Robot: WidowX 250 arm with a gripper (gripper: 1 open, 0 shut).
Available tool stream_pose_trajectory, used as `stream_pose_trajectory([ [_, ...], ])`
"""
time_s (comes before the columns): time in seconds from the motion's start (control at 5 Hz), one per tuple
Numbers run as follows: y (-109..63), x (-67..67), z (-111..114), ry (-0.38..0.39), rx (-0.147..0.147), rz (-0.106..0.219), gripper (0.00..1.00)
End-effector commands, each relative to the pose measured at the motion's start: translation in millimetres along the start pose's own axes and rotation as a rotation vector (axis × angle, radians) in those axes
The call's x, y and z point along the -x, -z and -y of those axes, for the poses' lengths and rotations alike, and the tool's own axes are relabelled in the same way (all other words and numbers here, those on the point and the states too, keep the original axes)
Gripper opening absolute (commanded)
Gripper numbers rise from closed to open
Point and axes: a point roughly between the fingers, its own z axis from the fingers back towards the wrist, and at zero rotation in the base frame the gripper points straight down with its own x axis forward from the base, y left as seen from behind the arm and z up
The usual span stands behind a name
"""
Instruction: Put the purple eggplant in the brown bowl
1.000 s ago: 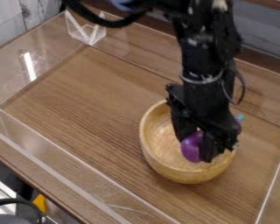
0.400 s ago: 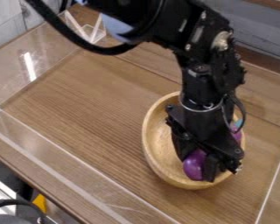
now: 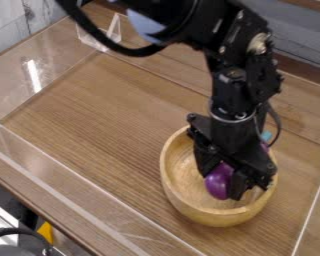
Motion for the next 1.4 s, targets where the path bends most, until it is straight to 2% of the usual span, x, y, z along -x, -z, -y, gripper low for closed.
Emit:
stream_pose_trajectory([
  [0.0,-13.8,-16.8,10.4,-0.023,-0.005,0.048,0.0],
  [0.4,0.8,-30.5,1.8,-0.16,-0.035,0.065,0.0],
  [0.6,-2.5,-26.9,1.2,-0.162,-0.042,0.068,0.0],
  [0.8,-8.5,-30.0,8.8,-0.203,-0.049,0.057,1.0],
  [1.0,-15.3,-27.9,13.8,-0.133,-0.039,0.049,1.0],
  [1.2,-20.7,-25.6,19.1,-0.061,-0.03,0.039,0.0],
])
